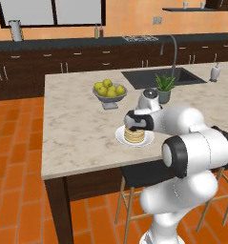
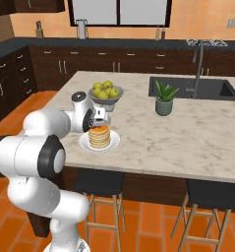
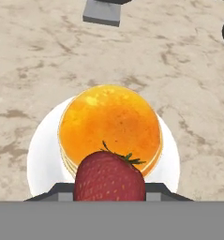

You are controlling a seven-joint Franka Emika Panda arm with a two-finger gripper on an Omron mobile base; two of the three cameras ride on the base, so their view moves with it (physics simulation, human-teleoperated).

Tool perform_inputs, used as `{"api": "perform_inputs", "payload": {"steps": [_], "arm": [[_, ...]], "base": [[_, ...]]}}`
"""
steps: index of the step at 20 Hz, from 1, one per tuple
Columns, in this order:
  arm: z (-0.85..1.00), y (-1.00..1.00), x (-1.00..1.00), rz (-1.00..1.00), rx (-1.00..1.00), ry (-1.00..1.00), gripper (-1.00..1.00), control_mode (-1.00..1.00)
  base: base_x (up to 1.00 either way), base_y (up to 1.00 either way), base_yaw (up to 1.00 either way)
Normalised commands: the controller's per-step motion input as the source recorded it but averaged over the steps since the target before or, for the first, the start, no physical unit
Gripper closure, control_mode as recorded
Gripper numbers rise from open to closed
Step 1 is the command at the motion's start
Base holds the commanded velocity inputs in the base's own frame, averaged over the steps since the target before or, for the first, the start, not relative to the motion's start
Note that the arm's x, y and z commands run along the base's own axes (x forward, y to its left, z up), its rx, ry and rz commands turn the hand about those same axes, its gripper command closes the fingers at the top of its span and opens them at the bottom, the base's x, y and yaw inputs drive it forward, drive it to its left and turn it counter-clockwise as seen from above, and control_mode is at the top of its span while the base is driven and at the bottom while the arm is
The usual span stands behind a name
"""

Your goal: Take the strawberry from the fridge and place it on top of the pancake, located on the dining counter.

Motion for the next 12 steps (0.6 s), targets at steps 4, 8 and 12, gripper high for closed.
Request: {"api": "perform_inputs", "payload": {"steps": [4, 8, 12], "arm": [[-0.13, 0.0, 0.09, -0.02, 0.0, 0.0, 1.0, -1.0], [-0.01, 0.0, 0.08, -0.02, 0.0, -0.01, 1.0, -1.0], [0.0, 0.0, 0.33, -0.02, 0.0, -0.04, 1.0, -1.0]], "base": [[0.0, 0.0, 0.0], [0.0, 0.0, 0.0], [0.0, 0.0, 0.0]]}}
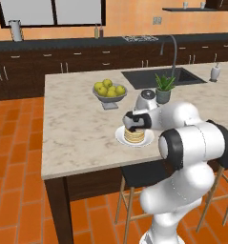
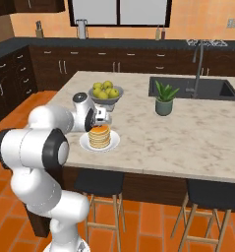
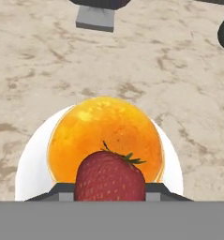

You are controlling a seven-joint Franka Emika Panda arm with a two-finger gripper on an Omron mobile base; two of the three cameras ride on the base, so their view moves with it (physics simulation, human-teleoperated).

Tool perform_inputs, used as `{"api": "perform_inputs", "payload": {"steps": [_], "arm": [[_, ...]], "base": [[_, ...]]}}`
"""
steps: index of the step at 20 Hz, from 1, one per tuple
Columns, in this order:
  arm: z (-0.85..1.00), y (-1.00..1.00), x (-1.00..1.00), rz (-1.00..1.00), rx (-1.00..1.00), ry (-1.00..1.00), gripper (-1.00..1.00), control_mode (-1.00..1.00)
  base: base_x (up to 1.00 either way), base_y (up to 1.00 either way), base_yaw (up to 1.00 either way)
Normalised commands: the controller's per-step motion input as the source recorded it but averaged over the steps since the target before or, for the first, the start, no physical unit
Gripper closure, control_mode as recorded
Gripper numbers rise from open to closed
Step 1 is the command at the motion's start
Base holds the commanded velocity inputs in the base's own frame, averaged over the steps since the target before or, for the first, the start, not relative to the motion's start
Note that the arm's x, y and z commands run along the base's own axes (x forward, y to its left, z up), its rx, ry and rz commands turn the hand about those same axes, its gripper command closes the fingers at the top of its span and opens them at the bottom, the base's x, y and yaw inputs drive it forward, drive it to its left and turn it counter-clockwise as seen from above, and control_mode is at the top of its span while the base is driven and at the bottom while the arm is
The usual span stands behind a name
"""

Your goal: Take the strawberry from the fridge and place it on top of the pancake, located on the dining counter.

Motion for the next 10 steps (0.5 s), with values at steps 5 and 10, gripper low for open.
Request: {"api": "perform_inputs", "payload": {"steps": [5, 10], "arm": [[-0.13, 0.0, 0.1, -0.01, 0.0, -0.02, 1.0, -1.0], [-0.05, 0.0, 0.01, -0.01, 0.0, 0.0, -1.0, -1.0]], "base": [[0.0, 0.0, 0.0], [0.0, 0.0, 0.0]]}}
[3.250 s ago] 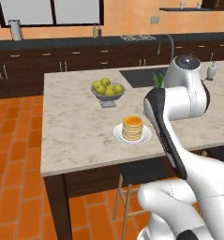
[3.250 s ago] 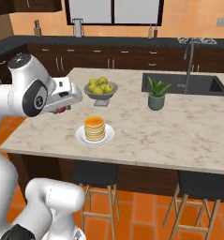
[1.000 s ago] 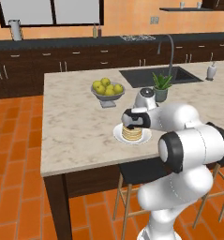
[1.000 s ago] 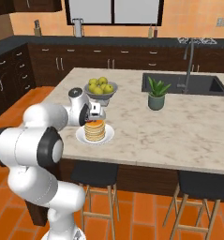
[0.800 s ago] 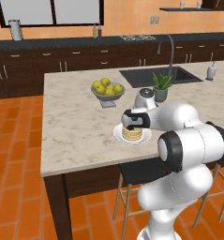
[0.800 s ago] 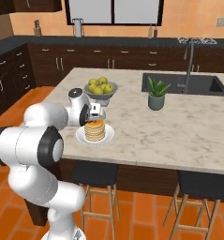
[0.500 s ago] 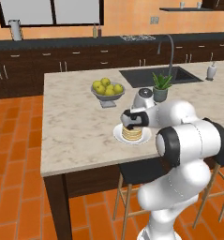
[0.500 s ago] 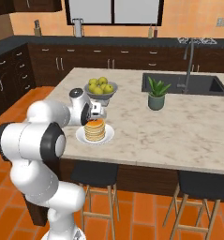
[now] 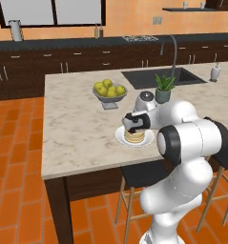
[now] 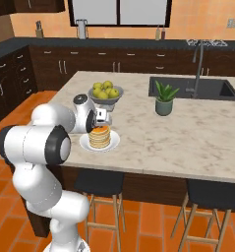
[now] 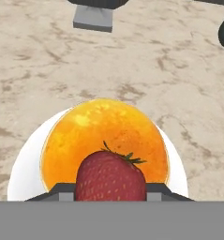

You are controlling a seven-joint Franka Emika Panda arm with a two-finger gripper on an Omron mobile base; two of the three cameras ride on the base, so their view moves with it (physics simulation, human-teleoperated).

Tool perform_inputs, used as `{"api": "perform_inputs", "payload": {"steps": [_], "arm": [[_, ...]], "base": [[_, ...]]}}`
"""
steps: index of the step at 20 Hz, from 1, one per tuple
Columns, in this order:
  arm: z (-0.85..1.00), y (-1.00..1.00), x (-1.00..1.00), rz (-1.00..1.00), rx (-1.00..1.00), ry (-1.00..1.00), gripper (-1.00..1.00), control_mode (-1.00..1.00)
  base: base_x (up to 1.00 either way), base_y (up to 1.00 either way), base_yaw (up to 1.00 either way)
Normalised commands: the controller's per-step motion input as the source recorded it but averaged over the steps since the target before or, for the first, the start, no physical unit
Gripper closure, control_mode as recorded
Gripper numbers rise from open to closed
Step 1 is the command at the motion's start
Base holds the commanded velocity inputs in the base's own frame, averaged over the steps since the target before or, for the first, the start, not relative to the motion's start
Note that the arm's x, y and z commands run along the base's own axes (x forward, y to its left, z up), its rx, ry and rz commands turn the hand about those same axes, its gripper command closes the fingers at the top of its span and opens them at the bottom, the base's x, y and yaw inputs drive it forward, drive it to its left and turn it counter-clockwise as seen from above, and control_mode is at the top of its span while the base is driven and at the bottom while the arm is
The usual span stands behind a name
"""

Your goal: Take the strawberry from the fridge and place it on top of the pancake, located on the dining counter.

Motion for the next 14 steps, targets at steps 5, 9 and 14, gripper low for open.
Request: {"api": "perform_inputs", "payload": {"steps": [5, 9, 14], "arm": [[0.0, -0.01, 0.0, -0.01, 0.0, 0.0, -1.0, -1.0], [0.15, -0.06, 0.0, -0.02, 0.0, -0.02, -1.0, -1.0], [0.59, 0.0, -0.09, -0.03, 0.0, 0.0, -1.0, -1.0]], "base": [[0.0, 0.0, 0.0], [0.0, 0.0, 0.0], [0.0, 0.0, 0.0]]}}
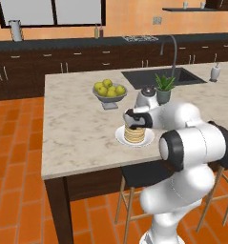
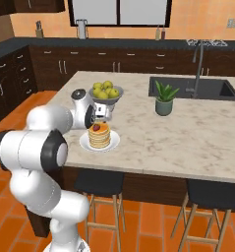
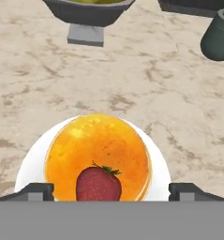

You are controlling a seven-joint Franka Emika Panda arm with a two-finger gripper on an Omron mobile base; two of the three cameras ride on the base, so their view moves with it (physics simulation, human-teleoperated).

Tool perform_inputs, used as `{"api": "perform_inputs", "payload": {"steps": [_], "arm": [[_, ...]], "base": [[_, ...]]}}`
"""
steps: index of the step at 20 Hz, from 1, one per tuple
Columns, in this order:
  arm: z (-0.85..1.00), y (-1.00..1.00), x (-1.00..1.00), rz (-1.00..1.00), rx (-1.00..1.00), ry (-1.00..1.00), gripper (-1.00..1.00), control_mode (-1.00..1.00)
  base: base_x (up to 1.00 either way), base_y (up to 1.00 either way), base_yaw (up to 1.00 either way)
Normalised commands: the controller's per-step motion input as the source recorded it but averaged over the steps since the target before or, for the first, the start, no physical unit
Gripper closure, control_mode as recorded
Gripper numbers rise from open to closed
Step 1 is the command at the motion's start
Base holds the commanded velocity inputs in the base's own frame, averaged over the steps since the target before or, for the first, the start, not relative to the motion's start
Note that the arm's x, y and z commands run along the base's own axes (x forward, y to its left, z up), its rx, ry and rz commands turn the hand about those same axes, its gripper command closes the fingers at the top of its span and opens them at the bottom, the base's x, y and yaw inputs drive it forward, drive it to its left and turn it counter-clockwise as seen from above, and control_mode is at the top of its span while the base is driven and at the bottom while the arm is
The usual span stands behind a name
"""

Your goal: Take the strawberry from the fridge and place it on top of the pancake, located on the dining counter.

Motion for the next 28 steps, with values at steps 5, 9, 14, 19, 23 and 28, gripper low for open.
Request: {"api": "perform_inputs", "payload": {"steps": [5, 9, 14, 19, 23, 28], "arm": [[0.58, 0.07, -0.92, 0.0, 0.0, -0.12, -1.0, -1.0], [0.37, 0.26, -1.0, 0.0, -0.03, -0.16, -1.0, -1.0], [0.17, 0.68, -1.0, 0.0, -0.12, -0.05, -1.0, -1.0], [0.0, 1.0, -1.0, 0.01, -0.22, 0.0, -1.0, -1.0], [0.15, 0.73, -1.0, 0.0, -0.15, 0.03, -1.0, -1.0], [-0.11, 0.53, -1.0, 0.0, -0.07, 0.08, -1.0, -1.0]], "base": [[0.0, 0.0, 0.0], [0.0, 0.0, 0.0], [0.0, 0.0, 0.0], [0.0, 0.0, 0.0], [0.0, 0.0, 0.0], [0.0, 0.0, 0.0]]}}
